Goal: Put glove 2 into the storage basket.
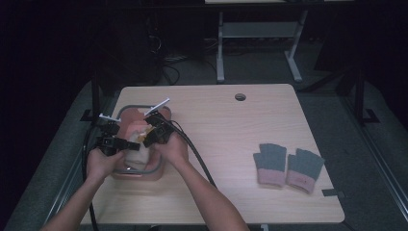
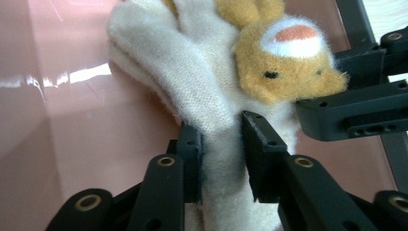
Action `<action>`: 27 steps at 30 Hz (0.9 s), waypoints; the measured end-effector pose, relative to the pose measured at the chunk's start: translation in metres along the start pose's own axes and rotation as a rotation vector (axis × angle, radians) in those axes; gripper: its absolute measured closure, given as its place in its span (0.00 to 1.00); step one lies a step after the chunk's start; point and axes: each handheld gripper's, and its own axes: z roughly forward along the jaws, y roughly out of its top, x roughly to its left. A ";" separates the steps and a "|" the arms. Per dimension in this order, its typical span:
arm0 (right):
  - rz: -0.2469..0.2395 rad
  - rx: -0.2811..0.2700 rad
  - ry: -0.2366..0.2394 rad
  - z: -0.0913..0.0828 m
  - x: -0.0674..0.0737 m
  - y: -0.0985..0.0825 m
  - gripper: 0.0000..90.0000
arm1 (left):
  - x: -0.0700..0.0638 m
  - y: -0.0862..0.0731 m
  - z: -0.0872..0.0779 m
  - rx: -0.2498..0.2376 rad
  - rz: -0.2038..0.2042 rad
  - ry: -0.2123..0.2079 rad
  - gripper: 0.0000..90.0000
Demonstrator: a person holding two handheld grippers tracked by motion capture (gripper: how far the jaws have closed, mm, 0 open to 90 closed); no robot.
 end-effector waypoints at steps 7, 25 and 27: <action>0.000 0.000 -0.016 -0.008 -0.001 -0.001 0.70 | 0.004 0.000 -0.002 0.024 -0.003 0.028 0.67; 0.012 -0.078 -0.011 -0.041 -0.011 -0.006 0.69 | -0.005 0.005 -0.016 -0.017 0.046 0.059 0.75; 0.015 -0.082 -0.008 -0.044 -0.012 -0.007 0.69 | -0.005 0.006 -0.006 0.032 0.042 0.071 0.75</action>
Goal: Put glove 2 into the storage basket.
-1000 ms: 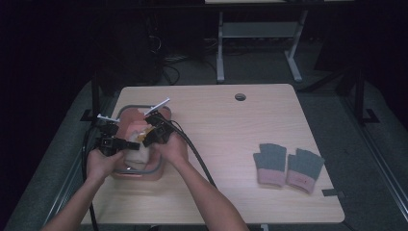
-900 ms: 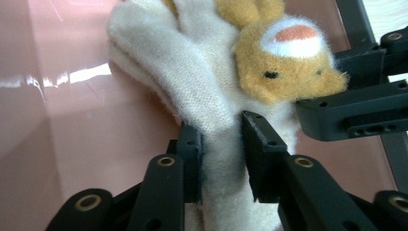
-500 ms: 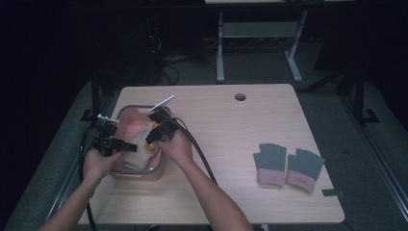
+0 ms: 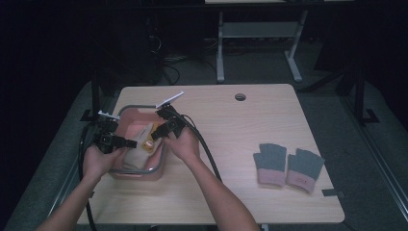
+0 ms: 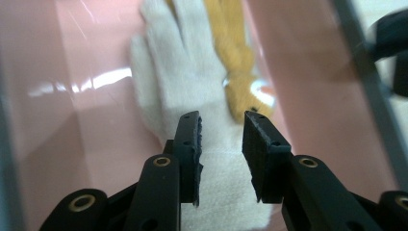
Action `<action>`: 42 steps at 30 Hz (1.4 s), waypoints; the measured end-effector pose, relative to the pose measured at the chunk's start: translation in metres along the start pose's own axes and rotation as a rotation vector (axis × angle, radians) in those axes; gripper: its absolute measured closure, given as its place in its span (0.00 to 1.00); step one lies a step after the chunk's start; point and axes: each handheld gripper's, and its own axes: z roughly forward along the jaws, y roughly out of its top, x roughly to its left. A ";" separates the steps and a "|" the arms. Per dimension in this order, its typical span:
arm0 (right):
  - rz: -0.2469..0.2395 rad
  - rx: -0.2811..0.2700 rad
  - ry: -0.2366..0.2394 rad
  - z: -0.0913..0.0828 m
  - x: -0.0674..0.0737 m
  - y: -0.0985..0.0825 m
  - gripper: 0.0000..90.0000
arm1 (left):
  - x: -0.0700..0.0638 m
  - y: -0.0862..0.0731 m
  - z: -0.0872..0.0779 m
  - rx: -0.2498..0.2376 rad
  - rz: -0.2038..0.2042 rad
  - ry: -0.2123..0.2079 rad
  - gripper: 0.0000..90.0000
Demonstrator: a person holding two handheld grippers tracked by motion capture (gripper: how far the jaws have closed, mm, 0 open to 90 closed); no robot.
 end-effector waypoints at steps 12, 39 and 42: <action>-0.005 -0.029 0.019 -0.015 -0.002 -0.006 0.68 | 0.002 0.003 -0.005 -0.018 0.005 0.015 0.69; 0.022 -0.097 -0.023 -0.069 -0.037 -0.035 0.61 | -0.050 0.013 -0.021 -0.156 0.100 -0.137 0.57; 0.027 -0.102 -0.035 -0.073 -0.041 -0.038 0.61 | -0.057 0.014 -0.021 -0.175 0.112 -0.150 0.55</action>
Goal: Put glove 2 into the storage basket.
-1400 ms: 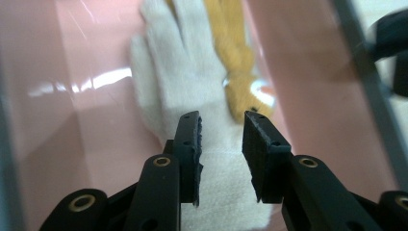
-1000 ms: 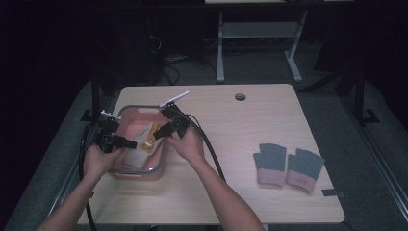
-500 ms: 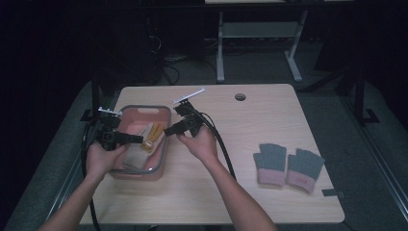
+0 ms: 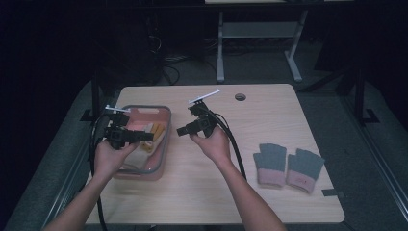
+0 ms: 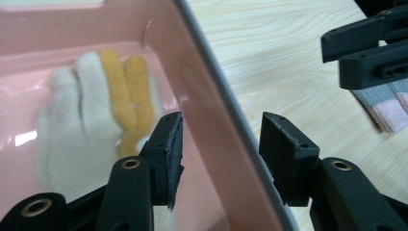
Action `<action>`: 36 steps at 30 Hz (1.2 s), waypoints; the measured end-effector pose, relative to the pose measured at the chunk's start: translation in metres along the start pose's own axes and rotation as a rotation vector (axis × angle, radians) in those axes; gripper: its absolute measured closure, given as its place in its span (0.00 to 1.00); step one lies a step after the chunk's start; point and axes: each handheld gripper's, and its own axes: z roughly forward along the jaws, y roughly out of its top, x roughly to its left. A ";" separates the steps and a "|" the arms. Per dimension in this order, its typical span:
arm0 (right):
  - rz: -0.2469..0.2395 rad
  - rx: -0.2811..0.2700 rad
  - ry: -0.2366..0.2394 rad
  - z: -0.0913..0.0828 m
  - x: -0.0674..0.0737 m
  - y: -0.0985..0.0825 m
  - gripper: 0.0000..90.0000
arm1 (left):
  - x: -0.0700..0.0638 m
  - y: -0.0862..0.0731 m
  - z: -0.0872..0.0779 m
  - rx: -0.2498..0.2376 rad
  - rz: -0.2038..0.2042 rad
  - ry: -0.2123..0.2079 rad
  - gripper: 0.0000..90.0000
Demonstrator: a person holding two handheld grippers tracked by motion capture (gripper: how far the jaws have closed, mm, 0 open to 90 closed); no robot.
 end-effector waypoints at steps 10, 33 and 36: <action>0.008 -0.001 -0.022 -0.014 -0.011 -0.010 0.58 | -0.021 0.006 0.008 -0.009 0.039 -0.045 0.52; 0.051 -0.025 -0.093 -0.065 -0.046 -0.043 0.51 | -0.071 0.011 0.033 0.010 0.101 -0.126 0.39; 0.056 -0.027 -0.098 -0.068 -0.049 -0.048 0.51 | -0.079 0.011 0.039 0.012 0.109 -0.135 0.37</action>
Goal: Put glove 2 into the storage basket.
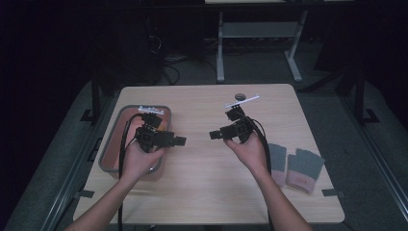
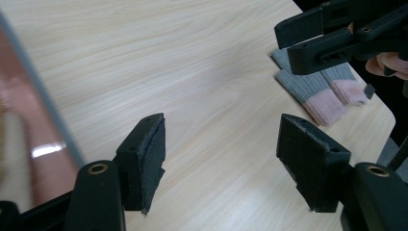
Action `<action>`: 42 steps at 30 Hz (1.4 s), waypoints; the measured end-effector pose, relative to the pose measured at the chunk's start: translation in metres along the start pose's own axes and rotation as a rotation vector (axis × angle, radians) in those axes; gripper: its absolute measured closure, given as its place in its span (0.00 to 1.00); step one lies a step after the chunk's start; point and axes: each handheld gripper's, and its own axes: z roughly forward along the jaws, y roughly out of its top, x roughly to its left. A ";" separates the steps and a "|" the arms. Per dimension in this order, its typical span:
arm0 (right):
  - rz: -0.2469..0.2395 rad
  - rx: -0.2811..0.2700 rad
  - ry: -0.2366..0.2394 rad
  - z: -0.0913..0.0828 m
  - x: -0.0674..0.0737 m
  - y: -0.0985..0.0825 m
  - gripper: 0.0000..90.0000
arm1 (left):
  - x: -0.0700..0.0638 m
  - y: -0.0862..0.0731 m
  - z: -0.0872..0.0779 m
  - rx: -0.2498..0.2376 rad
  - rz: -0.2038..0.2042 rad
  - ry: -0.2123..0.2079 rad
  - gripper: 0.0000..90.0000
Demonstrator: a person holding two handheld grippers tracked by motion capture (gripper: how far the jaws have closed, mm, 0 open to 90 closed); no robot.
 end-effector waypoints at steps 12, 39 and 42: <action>0.027 -0.002 -0.057 -0.017 -0.022 -0.023 0.47 | -0.020 0.003 0.020 -0.004 0.022 -0.057 0.35; 0.120 -0.034 -0.179 -0.067 -0.078 -0.074 0.43 | -0.052 0.003 0.049 -0.002 0.078 -0.131 0.32; 0.134 -0.039 -0.188 -0.071 -0.083 -0.080 0.43 | -0.054 0.003 0.051 0.000 0.085 -0.136 0.31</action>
